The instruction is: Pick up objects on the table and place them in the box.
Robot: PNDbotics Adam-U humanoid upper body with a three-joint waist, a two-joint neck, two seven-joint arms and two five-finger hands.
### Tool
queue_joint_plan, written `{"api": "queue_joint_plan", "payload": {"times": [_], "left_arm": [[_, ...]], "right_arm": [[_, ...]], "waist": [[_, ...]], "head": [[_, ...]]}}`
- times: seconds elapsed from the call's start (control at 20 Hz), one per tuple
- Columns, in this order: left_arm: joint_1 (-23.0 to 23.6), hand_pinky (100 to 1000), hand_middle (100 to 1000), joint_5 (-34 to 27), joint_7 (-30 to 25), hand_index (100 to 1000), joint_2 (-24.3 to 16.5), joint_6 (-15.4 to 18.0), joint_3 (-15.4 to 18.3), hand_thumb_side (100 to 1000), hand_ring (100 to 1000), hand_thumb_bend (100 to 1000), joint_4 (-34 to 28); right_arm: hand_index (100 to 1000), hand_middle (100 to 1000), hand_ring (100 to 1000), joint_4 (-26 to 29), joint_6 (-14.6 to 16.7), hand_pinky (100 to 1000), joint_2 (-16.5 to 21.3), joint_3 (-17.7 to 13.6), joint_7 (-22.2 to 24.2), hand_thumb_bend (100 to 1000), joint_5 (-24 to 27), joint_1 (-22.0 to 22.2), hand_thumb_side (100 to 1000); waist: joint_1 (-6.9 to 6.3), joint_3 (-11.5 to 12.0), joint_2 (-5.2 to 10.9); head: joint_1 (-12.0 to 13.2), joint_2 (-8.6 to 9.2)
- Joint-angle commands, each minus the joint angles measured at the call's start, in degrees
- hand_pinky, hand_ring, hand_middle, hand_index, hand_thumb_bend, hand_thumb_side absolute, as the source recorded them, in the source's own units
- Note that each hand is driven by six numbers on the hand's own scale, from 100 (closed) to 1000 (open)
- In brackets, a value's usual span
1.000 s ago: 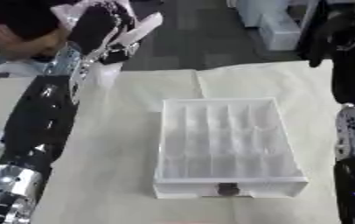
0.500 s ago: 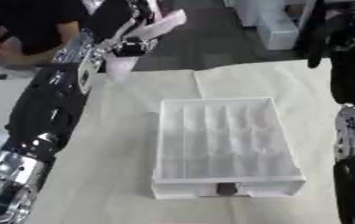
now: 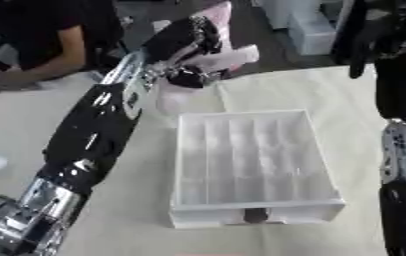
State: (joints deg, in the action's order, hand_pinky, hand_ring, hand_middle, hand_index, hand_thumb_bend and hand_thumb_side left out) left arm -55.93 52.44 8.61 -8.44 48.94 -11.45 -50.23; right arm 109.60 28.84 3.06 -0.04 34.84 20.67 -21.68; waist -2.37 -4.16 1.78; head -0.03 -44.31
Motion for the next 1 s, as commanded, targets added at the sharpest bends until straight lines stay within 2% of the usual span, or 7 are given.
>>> {"api": "queue_joint_plan", "payload": {"times": [0.05, 0.25, 0.4, 0.6, 0.7, 0.85, 1.0], "left_arm": [[-1.0, 100, 238, -7.7, -7.0, 349, -0.5, 1.9, -2.6, 172, 214, 100, 0.6], [-0.8, 100, 275, -17.6, -17.4, 383, -1.4, 2.7, -5.7, 234, 255, 123, 0.9], [-0.5, 100, 283, -24.4, -24.5, 389, -1.8, 1.2, -6.6, 269, 261, 103, 0.3], [-0.4, 100, 343, -30.7, -31.3, 446, -2.4, -1.4, -6.8, 389, 302, 166, -0.3], [-0.4, 100, 390, -32.8, -34.0, 485, -2.7, -2.1, -6.8, 527, 348, 186, -0.6], [-0.2, 100, 517, -35.2, -37.5, 609, -2.9, -2.5, -6.6, 785, 514, 358, -1.1], [0.0, 237, 637, -36.9, -40.8, 721, -3.0, -2.2, -6.6, 881, 653, 493, -1.6]], "right_arm": [[726, 824, 596, 1.2, 2.1, 298, -0.2, 0.0, 2.3, 100, -0.1, -0.9, 834], [726, 824, 596, 1.2, 2.1, 297, -0.1, 0.0, 2.2, 100, -0.2, -1.0, 833], [726, 824, 596, 1.1, 2.2, 298, -0.1, 0.0, 2.2, 100, -0.3, -1.0, 834], [726, 824, 596, 1.0, 2.3, 297, 0.0, 0.0, 2.3, 100, -0.3, -1.0, 833], [726, 824, 596, 1.0, 2.3, 297, 0.0, 0.0, 2.3, 100, -0.3, -1.1, 833], [726, 824, 596, 1.0, 2.4, 297, 0.0, 0.0, 2.4, 100, -0.3, -1.1, 834], [726, 824, 596, 1.0, 2.4, 297, 0.0, 0.0, 2.4, 100, -0.3, -1.1, 834]], "waist": [[0.01, -0.2, 0.48], [-0.04, -0.1, 0.56], [-0.01, -0.1, 0.63], [-0.03, 0.0, 0.59], [-0.06, 0.0, 0.56], [-0.07, 0.0, 0.54], [-0.09, -0.1, 0.54]], "head": [[-0.1, 0.19], [-0.2, 0.19], [-0.3, 0.19], [-0.3, 0.19], [-0.3, 0.19], [-0.3, 0.19], [-0.4, 0.19]]}}
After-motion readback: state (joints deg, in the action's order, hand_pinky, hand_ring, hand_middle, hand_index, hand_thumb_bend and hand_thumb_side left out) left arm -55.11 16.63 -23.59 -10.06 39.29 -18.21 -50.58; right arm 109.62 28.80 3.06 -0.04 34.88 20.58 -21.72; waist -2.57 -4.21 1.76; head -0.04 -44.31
